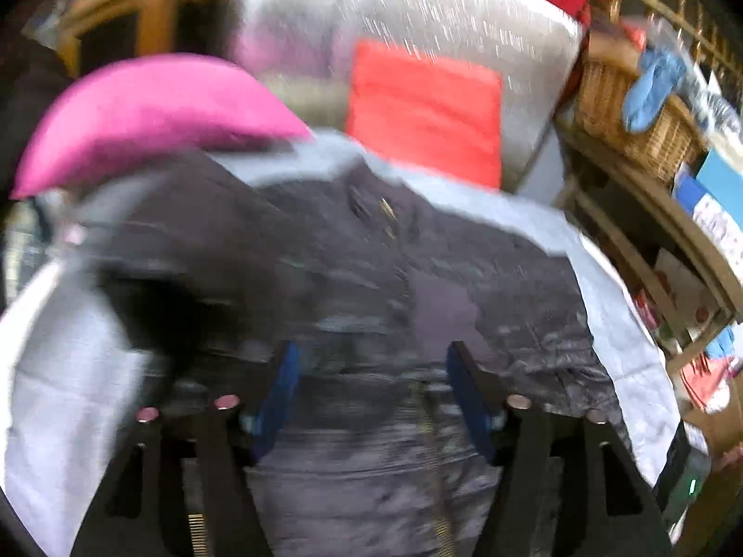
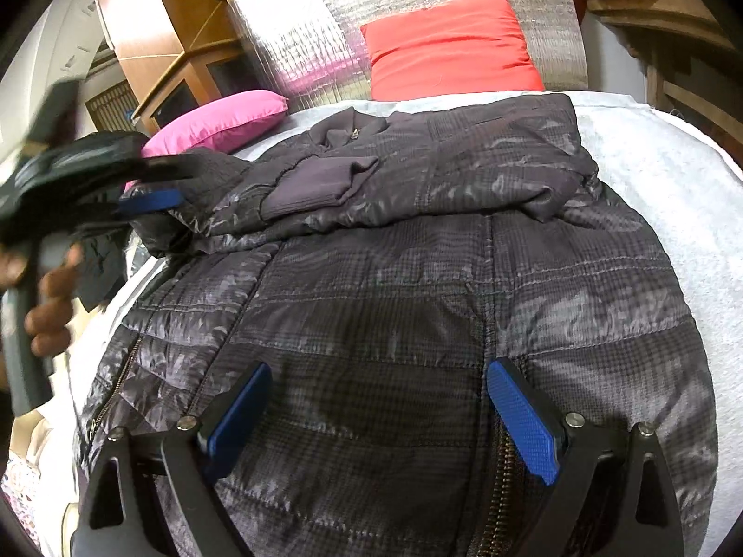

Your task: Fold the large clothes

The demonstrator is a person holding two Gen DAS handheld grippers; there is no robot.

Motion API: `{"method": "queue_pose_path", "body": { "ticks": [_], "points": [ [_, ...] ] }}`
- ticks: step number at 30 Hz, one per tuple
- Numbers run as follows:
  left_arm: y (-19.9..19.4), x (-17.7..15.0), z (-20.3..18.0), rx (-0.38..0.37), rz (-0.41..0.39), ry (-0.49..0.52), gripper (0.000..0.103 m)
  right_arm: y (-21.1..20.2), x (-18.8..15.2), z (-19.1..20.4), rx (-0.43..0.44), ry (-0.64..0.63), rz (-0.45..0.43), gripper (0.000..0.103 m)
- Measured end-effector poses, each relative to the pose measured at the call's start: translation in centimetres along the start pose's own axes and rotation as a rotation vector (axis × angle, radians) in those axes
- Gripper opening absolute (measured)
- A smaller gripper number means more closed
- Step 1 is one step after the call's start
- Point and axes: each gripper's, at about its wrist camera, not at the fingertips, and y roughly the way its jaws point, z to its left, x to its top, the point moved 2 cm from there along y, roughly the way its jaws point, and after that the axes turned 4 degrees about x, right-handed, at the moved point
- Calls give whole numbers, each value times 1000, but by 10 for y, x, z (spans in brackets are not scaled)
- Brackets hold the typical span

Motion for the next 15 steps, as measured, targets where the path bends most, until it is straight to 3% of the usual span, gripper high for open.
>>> {"method": "queue_pose_path", "body": {
  "ticks": [1, 4, 5, 8, 11, 15],
  "points": [
    [-17, -6, 20, 53, -66, -20, 79, 0, 0, 0, 3, 2, 0, 96],
    [-46, -30, 80, 234, -184, -117, 81, -1, 3, -2, 14, 22, 8, 96],
    [-48, -40, 101, 295, -184, -159, 81, -4, 7, -3, 18, 53, 15, 95],
    [-42, -68, 155, 367, -136, -282, 81, -20, 27, 0, 106, 150, -13, 94],
    [-25, -89, 194, 392, -93, -412, 81, -22, 75, 14, 224, 208, -50, 94],
    [3, -114, 223, 331, -24, -573, 81, 30, 120, 9, 205, 309, 16, 94]
  ]
}}
